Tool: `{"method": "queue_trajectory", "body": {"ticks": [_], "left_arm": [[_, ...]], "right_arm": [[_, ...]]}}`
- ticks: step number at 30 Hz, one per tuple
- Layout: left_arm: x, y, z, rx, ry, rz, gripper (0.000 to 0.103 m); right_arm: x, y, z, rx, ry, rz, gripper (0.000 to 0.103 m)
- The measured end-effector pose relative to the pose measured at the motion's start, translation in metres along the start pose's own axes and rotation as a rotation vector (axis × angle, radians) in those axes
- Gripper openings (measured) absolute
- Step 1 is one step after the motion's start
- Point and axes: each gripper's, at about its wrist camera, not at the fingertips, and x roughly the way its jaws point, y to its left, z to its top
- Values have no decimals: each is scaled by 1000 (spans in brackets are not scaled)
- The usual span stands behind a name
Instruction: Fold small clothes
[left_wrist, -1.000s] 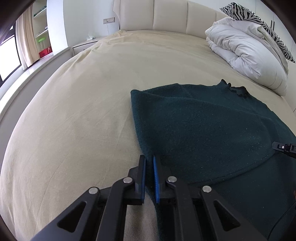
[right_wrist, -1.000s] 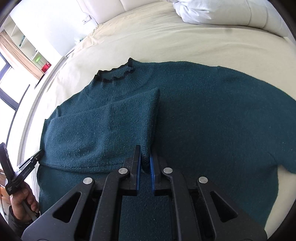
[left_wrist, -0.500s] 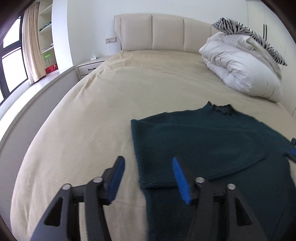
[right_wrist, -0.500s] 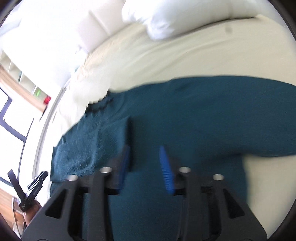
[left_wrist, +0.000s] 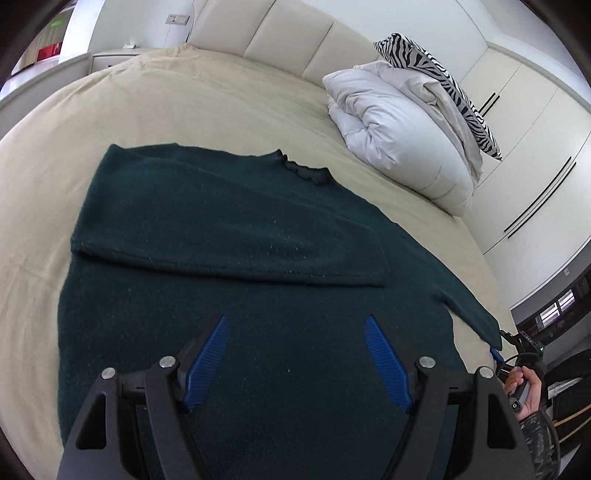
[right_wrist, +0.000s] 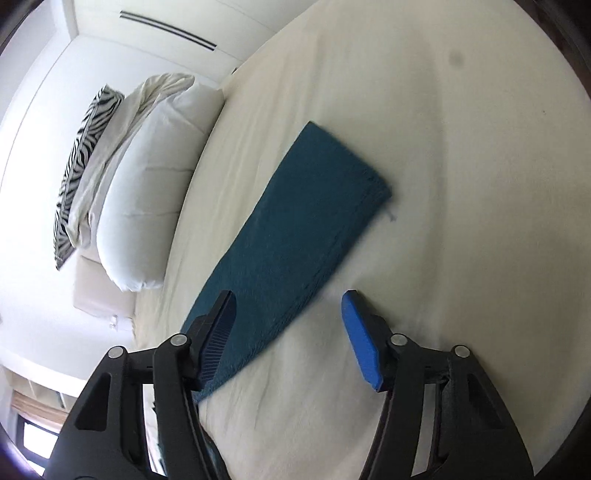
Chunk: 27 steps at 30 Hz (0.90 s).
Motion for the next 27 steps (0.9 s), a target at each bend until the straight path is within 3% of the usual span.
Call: {"method": "queue_trajectory", "body": {"ticks": [4,6,8,11,15,18,21,24,27], "left_arm": [[-1,4,-3,-23,9,-2,78],[-4,9,-2,-37,5,-8,78],[-7,14,-1,-50,-3,-11,78],[-10,22,1,-70,-11,-18,78],[-14,32,6,-104,-29,-43,78],[-16,38,11,-127,-42,-64,78],[-15,41,16,-135,-45,-81,78],[-10,39,21,-141,-35,-109,78],[2,32,24,-124,-18,-137,78]], "right_arm": [[19,-13,29,64,-17,33,40],[34,-16,45,86,-26,26,19],[50,-13,55,78,-29,-16,10],[51,18,55,-49,-50,-95,7],[47,103,26,-335,-47,-104,7],[61,189,-32,-646,8,-82,7],[80,257,-119,-908,96,-26,7],[107,296,-206,-1092,189,16,7],[133,300,-280,-1192,270,26,7]]}}
